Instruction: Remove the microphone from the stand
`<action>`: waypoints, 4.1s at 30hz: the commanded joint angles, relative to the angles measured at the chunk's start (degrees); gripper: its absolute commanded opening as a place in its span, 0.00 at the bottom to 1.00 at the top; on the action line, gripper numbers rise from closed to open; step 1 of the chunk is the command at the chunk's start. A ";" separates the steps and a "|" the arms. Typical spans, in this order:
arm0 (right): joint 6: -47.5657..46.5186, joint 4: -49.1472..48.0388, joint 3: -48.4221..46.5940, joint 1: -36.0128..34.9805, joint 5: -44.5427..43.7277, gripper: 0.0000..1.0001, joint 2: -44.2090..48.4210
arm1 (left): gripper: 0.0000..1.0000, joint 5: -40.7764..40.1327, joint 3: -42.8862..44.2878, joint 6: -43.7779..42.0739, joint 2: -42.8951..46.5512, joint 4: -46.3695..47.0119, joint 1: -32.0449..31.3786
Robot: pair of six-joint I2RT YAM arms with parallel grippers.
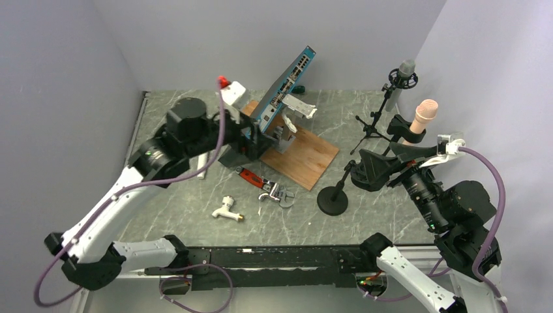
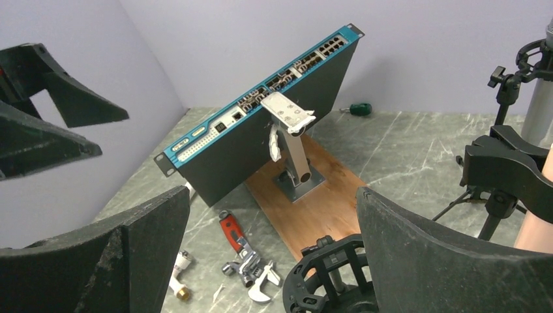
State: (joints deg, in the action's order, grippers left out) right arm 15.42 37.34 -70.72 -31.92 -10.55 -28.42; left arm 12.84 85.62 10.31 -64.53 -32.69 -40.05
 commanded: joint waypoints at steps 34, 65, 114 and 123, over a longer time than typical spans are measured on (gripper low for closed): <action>3.47 1.68 -3.11 -0.07 -0.26 1.00 3.55 | 0.66 18.96 19.58 25.67 -44.05 19.00 -14.97; 4.09 1.69 -0.50 -0.08 -0.68 1.00 4.59 | 0.56 6.94 0.84 21.11 -49.27 18.31 -16.15; 3.28 19.09 -11.88 0.02 -37.18 0.99 -8.51 | 0.99 -25.37 -4.15 -16.32 7.29 5.73 -16.11; 1.34 21.75 -16.99 -0.07 -54.58 1.00 -17.90 | 0.99 -30.13 -15.67 -18.60 17.13 7.33 -16.16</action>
State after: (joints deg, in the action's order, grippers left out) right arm 18.59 56.75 -86.35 -31.92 -53.01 -41.52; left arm -14.33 71.29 -6.61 -50.24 -28.69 -56.07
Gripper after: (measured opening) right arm 0.996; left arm 0.994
